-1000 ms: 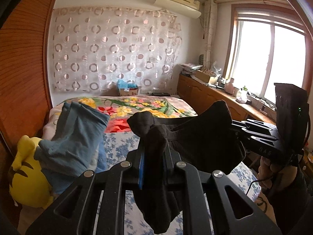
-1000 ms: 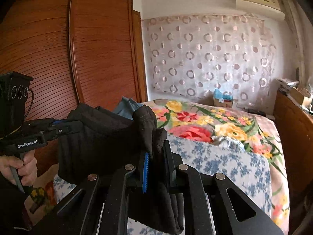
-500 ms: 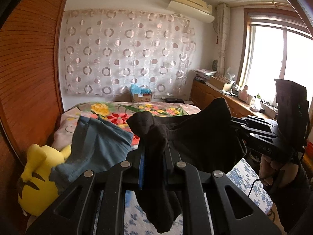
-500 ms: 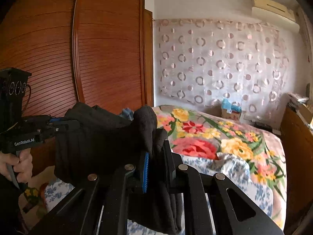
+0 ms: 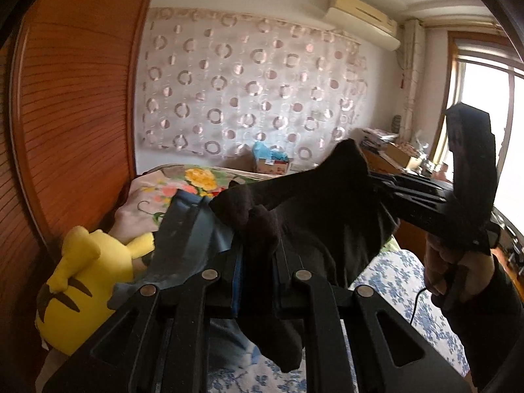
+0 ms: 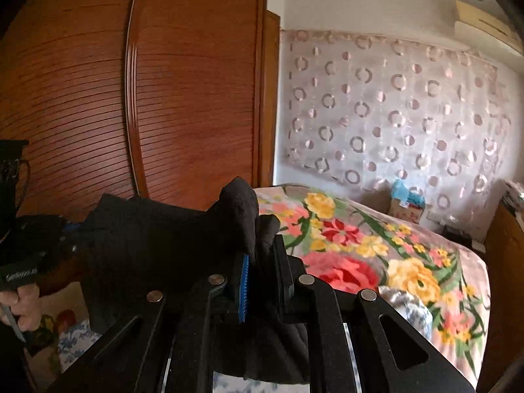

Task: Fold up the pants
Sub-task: 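Carry the held pants toward the stack of folded jeans and lower them onto it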

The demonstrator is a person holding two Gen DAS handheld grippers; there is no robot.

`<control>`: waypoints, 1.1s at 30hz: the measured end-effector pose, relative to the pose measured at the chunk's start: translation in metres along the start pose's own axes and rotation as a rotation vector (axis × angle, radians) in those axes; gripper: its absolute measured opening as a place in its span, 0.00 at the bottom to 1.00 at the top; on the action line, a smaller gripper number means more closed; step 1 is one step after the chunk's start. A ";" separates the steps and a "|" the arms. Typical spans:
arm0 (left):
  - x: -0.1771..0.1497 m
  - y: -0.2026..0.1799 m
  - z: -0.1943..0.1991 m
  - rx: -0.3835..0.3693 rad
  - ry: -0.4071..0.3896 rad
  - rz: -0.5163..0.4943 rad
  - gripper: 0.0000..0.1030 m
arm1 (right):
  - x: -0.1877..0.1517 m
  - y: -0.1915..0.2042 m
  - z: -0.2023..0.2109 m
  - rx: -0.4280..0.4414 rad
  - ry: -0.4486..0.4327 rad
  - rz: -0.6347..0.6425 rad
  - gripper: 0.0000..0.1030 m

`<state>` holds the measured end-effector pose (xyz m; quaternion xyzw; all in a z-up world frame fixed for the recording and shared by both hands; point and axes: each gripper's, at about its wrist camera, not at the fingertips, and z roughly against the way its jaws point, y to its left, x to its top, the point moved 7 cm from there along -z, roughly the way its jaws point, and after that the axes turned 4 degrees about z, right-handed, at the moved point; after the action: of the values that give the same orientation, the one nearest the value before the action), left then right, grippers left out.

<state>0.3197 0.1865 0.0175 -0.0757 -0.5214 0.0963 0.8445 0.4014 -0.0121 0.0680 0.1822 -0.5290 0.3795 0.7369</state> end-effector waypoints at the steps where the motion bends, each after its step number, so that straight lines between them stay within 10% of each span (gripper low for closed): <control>1: -0.001 0.006 -0.001 0.009 0.000 0.011 0.15 | 0.004 -0.004 -0.008 0.008 0.003 0.007 0.12; 25: -0.028 0.066 -0.014 0.117 0.017 0.125 0.15 | 0.040 -0.003 -0.153 0.170 0.065 0.113 0.14; 28: -0.029 0.069 -0.015 0.144 0.029 0.125 0.22 | 0.037 -0.012 -0.149 0.142 0.067 0.093 0.33; 33: -0.026 0.067 -0.008 0.159 0.011 0.097 0.47 | 0.029 -0.028 -0.130 0.169 0.047 0.053 0.34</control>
<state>0.3097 0.2447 -0.0236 -0.0341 -0.5030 0.1779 0.8451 0.5101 0.0677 0.0500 0.2207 -0.4824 0.4461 0.7208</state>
